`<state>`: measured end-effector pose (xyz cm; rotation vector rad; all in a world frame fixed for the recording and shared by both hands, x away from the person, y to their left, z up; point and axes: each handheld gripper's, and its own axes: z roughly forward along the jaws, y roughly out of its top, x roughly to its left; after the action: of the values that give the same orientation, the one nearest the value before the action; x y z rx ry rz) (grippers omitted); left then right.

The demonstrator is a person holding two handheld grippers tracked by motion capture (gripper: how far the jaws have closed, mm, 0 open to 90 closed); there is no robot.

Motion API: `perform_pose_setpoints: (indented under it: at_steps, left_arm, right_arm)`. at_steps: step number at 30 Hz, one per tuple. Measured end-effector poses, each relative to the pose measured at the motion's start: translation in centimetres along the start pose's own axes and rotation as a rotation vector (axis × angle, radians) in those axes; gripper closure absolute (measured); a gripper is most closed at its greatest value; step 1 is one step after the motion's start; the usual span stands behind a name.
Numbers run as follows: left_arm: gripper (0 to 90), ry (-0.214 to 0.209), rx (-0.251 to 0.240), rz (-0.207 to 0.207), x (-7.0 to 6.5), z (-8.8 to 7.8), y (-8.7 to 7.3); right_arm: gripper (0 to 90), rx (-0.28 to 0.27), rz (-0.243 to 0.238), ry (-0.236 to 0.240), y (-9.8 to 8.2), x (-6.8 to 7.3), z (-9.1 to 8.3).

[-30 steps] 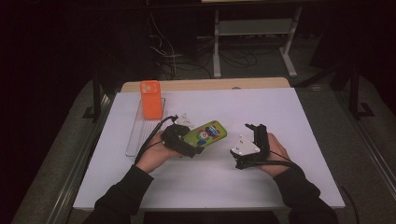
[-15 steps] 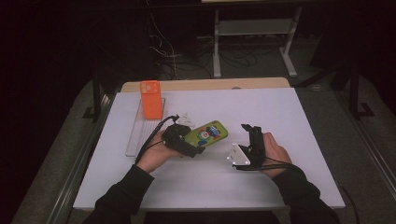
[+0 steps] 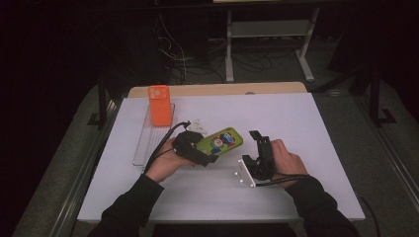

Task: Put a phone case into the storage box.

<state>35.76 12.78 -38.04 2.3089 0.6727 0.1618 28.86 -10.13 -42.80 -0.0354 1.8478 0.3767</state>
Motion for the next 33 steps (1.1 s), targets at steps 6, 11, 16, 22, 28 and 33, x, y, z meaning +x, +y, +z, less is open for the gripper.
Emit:
perform_pose_setpoints:
  at_steps: [6, 11, 16, 22, 28, 33]
  left_arm:
    - [15.6, -0.004, 0.002, 0.001, 0.1, 0.0, 0.0]
    - [15.6, 0.005, 0.006, 0.015, 0.2, 0.0, -0.1]
    - [15.6, 0.006, 0.009, 0.014, 0.0, -0.1, -0.1]
    - [15.6, -0.001, 0.007, 0.025, -0.2, 0.0, -0.1]
    - [15.6, -0.005, 0.011, 0.029, -0.3, 0.2, 0.0]
    - [15.6, -0.007, 0.013, 0.04, -0.4, 0.2, 0.0]
  right_arm:
    - [4.3, -0.012, -0.065, -0.042, 0.7, 0.7, 0.8]
    - [12.9, -0.04, -0.115, -0.074, 1.5, 1.0, 1.3]
    - [22.0, -0.056, -0.128, -0.089, 2.2, 1.3, 1.5]
    - [34.5, -0.076, -0.137, -0.094, 2.5, 1.7, 1.5]
    - [45.8, -0.09, -0.147, -0.091, 2.7, 1.8, 1.4]
    - [58.4, -0.092, -0.15, -0.08, 2.8, 2.0, 1.3]
